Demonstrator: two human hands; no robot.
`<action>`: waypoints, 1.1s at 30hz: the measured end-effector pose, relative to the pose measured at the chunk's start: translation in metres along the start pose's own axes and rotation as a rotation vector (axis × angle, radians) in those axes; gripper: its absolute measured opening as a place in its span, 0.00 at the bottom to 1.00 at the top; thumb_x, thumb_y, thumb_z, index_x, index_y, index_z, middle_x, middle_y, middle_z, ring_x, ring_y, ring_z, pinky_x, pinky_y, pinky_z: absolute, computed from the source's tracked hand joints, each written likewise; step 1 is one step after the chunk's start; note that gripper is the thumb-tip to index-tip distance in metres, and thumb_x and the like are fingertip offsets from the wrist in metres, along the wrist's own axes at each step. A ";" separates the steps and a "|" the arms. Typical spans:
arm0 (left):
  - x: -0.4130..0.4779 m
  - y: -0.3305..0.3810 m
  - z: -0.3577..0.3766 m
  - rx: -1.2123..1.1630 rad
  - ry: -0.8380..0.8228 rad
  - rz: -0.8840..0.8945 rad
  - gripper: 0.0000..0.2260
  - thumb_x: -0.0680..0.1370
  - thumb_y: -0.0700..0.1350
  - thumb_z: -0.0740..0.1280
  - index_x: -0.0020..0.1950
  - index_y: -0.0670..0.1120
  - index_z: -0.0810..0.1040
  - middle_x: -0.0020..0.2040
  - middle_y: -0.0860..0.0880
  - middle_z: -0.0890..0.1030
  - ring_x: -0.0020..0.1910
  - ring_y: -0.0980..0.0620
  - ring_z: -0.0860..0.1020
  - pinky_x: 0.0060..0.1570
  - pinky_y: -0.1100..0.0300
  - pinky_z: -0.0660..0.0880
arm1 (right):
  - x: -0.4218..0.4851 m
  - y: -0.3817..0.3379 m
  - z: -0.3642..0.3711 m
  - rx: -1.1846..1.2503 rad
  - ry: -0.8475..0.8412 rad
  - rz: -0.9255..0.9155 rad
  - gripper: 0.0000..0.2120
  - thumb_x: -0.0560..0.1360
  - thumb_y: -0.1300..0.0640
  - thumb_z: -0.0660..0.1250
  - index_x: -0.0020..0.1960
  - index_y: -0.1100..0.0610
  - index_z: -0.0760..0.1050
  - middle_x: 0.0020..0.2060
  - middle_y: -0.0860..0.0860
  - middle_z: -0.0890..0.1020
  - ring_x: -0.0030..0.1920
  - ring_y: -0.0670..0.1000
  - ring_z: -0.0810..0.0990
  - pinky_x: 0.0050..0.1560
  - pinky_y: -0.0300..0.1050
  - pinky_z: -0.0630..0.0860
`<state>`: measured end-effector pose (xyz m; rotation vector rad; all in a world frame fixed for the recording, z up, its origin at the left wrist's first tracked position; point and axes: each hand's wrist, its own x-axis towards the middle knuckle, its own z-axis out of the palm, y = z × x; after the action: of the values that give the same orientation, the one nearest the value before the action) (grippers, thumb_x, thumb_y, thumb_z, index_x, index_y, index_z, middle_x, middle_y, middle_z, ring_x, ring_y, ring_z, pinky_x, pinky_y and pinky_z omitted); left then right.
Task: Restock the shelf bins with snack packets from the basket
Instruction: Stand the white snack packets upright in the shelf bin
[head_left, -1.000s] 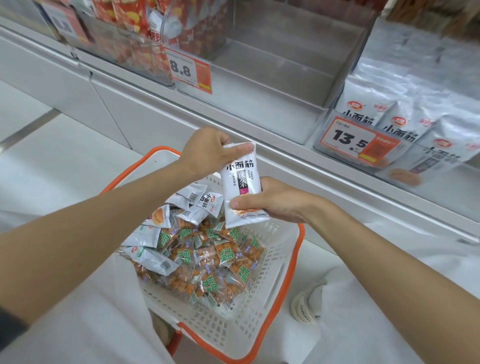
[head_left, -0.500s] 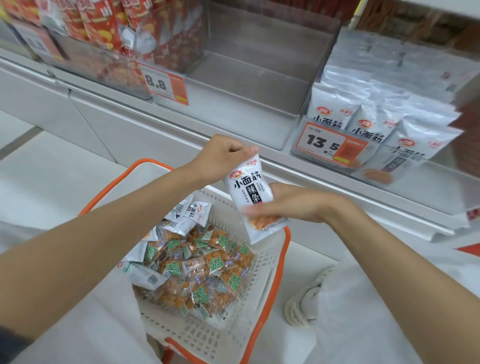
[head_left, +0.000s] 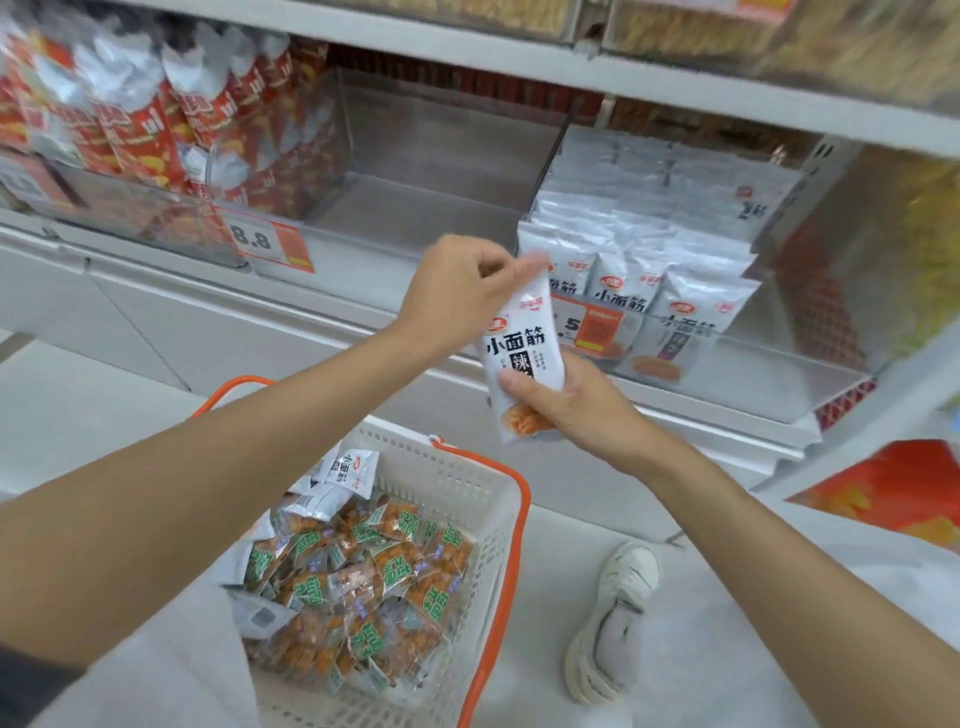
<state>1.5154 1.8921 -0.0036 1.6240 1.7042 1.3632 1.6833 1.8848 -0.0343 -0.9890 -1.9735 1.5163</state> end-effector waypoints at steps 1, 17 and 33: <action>0.006 0.016 0.003 -0.094 0.026 -0.052 0.27 0.74 0.64 0.63 0.34 0.41 0.81 0.30 0.46 0.80 0.30 0.55 0.73 0.37 0.55 0.74 | -0.004 -0.006 -0.009 0.048 0.059 -0.011 0.02 0.78 0.57 0.67 0.51 0.53 0.76 0.40 0.46 0.82 0.35 0.40 0.80 0.38 0.34 0.77; 0.068 0.141 0.138 -0.173 -0.318 -0.124 0.12 0.75 0.47 0.73 0.43 0.37 0.78 0.48 0.40 0.85 0.42 0.50 0.80 0.46 0.54 0.78 | -0.058 -0.016 -0.159 0.239 0.721 -0.027 0.08 0.77 0.59 0.67 0.56 0.54 0.79 0.44 0.48 0.84 0.39 0.43 0.82 0.37 0.35 0.77; 0.174 0.107 0.204 0.298 -0.240 0.008 0.07 0.75 0.48 0.72 0.51 0.49 0.80 0.56 0.50 0.82 0.56 0.50 0.79 0.56 0.61 0.75 | 0.052 0.034 -0.234 0.001 0.794 0.300 0.14 0.75 0.71 0.65 0.60 0.71 0.72 0.55 0.61 0.80 0.53 0.57 0.80 0.45 0.46 0.73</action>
<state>1.6989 2.1077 0.0539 1.8687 1.8182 0.9038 1.8288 2.0759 -0.0031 -1.6251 -1.2931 1.0029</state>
